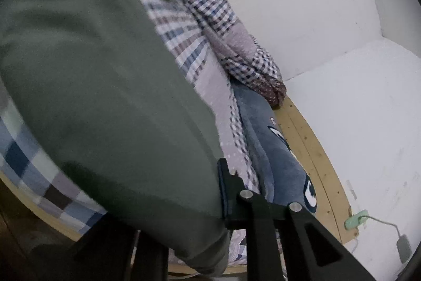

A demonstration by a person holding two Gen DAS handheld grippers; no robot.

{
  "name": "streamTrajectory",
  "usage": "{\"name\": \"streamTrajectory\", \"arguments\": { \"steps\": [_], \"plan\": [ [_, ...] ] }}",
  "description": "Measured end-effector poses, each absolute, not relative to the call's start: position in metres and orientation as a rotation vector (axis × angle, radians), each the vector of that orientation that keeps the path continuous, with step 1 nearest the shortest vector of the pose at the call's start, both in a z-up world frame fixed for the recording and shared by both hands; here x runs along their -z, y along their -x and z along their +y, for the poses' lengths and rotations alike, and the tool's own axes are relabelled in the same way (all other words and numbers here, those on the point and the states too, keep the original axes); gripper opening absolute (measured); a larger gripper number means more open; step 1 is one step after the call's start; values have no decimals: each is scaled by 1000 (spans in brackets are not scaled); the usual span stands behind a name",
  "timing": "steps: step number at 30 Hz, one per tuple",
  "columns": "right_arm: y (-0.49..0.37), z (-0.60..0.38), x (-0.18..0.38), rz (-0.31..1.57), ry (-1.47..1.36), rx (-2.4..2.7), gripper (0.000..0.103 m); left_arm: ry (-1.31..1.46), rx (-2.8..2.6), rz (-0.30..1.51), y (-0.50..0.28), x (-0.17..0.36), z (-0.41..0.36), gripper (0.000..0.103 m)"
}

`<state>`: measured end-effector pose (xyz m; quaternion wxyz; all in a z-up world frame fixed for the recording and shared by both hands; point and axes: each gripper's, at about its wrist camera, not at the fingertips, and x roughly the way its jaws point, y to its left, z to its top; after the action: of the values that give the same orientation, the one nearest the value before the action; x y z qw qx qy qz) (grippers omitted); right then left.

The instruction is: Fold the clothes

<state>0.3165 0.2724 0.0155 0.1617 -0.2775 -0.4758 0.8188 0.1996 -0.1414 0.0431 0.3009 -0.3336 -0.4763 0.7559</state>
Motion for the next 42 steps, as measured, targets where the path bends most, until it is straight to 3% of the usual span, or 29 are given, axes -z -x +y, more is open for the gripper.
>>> {"name": "streamTrajectory", "arguments": {
  "steps": [10,20,25,34,42],
  "plan": [
    [-327,284,-141,-1212,528,-2439,14,666,-2136,-1154,-252,-120,-157,7],
    [-363,247,-233,-1192,291,-2483,14,393,-2183,-1194,-318,-215,-198,7],
    [-345,233,-221,-1218,344,-2520,14,412,-2215,-1210,-314,-220,-210,7],
    [-249,213,-144,-1290,644,-2586,14,743,-2347,-1288,-236,-139,-214,7],
    [-182,205,-121,-1336,716,-2559,14,842,-2404,-1294,-160,-118,-210,7]
  ]
}}
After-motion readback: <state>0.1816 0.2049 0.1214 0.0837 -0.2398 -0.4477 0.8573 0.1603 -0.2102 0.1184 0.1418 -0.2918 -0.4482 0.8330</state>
